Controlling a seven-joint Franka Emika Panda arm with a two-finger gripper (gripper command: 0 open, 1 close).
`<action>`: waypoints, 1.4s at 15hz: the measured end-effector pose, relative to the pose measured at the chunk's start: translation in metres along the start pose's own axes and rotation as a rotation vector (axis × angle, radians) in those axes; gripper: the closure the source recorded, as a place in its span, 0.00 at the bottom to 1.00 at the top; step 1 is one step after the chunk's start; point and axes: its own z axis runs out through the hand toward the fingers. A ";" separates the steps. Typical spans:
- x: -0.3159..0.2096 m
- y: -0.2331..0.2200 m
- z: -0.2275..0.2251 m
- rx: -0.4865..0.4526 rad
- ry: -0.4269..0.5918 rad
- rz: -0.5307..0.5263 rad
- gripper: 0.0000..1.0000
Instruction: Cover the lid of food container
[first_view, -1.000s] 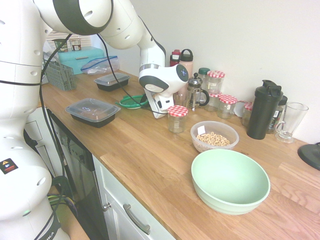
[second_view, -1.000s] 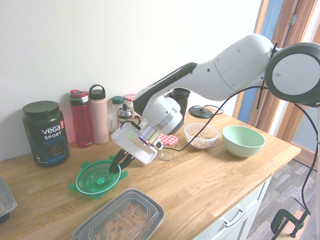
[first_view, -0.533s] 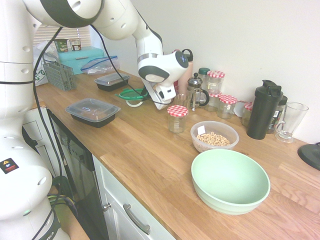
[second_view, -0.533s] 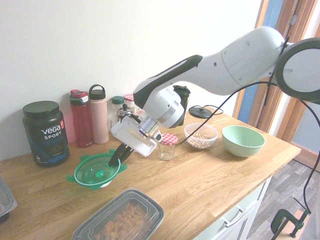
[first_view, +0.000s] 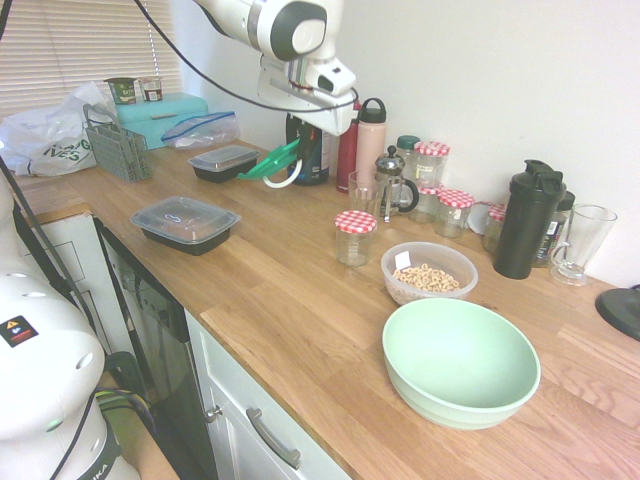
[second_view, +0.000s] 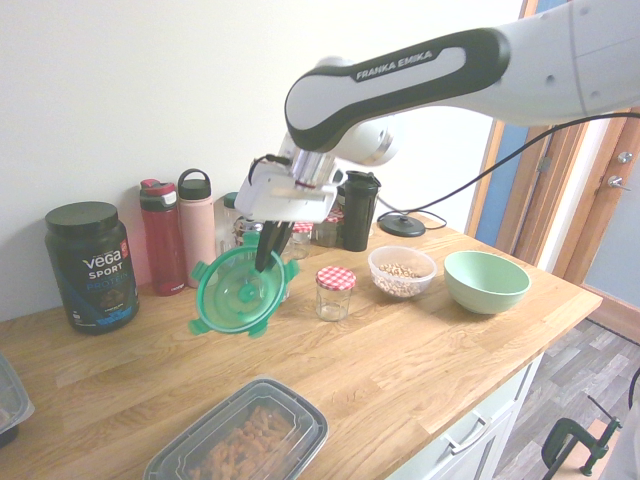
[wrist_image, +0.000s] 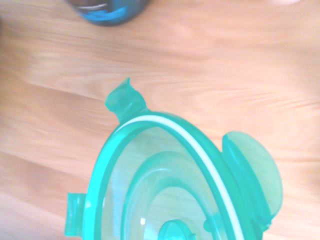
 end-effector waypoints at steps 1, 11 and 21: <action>0.005 0.001 -0.015 -0.049 0.058 -0.028 1.00; -0.008 0.010 -0.140 -0.543 0.569 -0.174 1.00; 0.043 0.116 -0.043 -1.037 0.973 -0.099 1.00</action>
